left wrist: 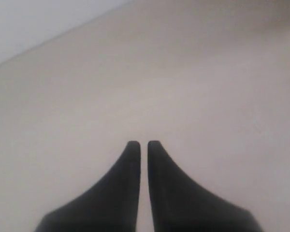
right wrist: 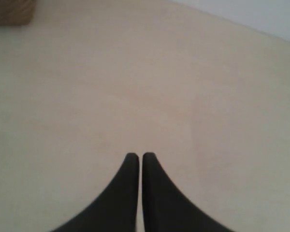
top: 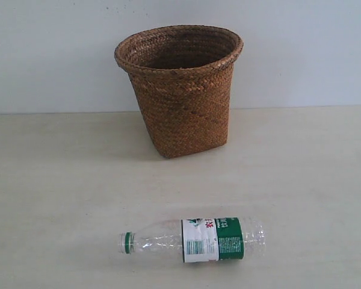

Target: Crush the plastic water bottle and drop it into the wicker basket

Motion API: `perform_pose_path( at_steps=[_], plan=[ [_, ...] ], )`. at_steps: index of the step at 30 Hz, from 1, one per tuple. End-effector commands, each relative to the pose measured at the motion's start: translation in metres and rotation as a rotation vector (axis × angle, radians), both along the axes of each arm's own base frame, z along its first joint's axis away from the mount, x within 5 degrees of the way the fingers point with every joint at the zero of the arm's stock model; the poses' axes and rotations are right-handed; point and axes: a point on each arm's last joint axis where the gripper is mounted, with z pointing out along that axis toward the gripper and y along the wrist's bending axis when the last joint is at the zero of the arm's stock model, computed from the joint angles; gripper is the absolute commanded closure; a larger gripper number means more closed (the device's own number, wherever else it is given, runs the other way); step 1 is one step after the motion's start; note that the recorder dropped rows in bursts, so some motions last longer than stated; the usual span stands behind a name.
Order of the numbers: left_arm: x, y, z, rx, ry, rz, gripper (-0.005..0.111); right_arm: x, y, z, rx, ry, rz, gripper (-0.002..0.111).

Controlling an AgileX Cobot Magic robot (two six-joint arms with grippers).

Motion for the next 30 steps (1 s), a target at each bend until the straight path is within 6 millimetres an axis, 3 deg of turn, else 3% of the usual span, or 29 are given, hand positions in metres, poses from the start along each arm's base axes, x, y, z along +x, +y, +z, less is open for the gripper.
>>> perform_pose_path(
  at_steps=[1, 6, 14, 17, 22, 24, 30],
  plan=[
    [0.01, -0.024, -0.01, 0.063, 0.219, -0.149, 0.102, 0.009, 0.031, -0.013, -0.029, 0.15, 0.24, 0.108],
    [0.019, -0.062, -0.02, -0.072, 0.415, -0.46, 0.102, 0.012, 0.074, -0.03, -0.074, 0.263, 0.467, 0.108],
    [0.017, -0.083, -0.028, -0.112, 0.435, -0.817, 0.101, 0.015, 0.12, -0.044, -0.08, 0.479, 0.717, 0.108],
    [0.015, -0.089, -0.031, -0.099, 0.445, -0.891, 0.087, 0.021, 0.129, -0.052, -0.078, 0.545, 0.758, 0.108],
    [0.01, -0.114, -0.04, -0.024, 0.44, -1.04, 0.041, 0.029, 0.133, -0.062, -0.072, 0.57, 0.777, 0.108],
    [0.008, -0.125, -0.044, 0.011, 0.424, -1.093, 0.036, 0.03, 0.133, -0.065, -0.075, 0.574, 0.78, 0.108],
    [0.007, -0.146, -0.059, 0.099, 0.398, -1.221, 0.035, 0.032, 0.135, -0.064, -0.056, 0.547, 0.772, 0.108]
  ],
)
